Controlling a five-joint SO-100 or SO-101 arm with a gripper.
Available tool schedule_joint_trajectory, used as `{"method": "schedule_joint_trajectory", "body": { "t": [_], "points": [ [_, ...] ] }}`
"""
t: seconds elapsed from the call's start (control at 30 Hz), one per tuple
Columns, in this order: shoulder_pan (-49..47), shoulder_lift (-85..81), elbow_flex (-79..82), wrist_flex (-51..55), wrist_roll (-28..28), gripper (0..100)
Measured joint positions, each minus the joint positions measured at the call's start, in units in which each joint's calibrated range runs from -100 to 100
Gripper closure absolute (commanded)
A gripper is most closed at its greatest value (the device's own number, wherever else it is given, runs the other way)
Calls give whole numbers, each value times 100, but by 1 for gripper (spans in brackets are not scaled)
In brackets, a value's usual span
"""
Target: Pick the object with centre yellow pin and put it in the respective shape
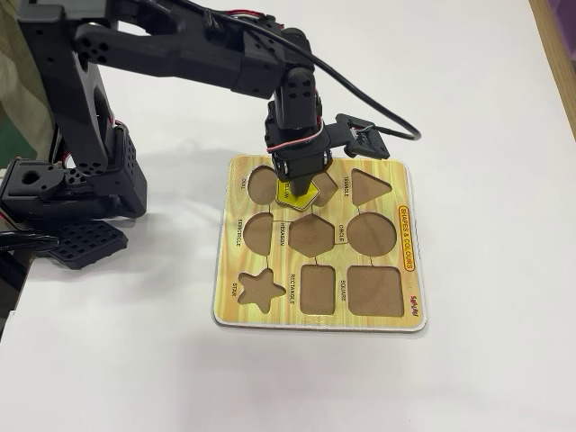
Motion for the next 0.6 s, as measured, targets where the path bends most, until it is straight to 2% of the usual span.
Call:
{"method": "schedule_joint_trajectory", "body": {
  "t": [0.6],
  "points": [
    [-271, 0, 0, -531, 21, 99]
  ]
}}
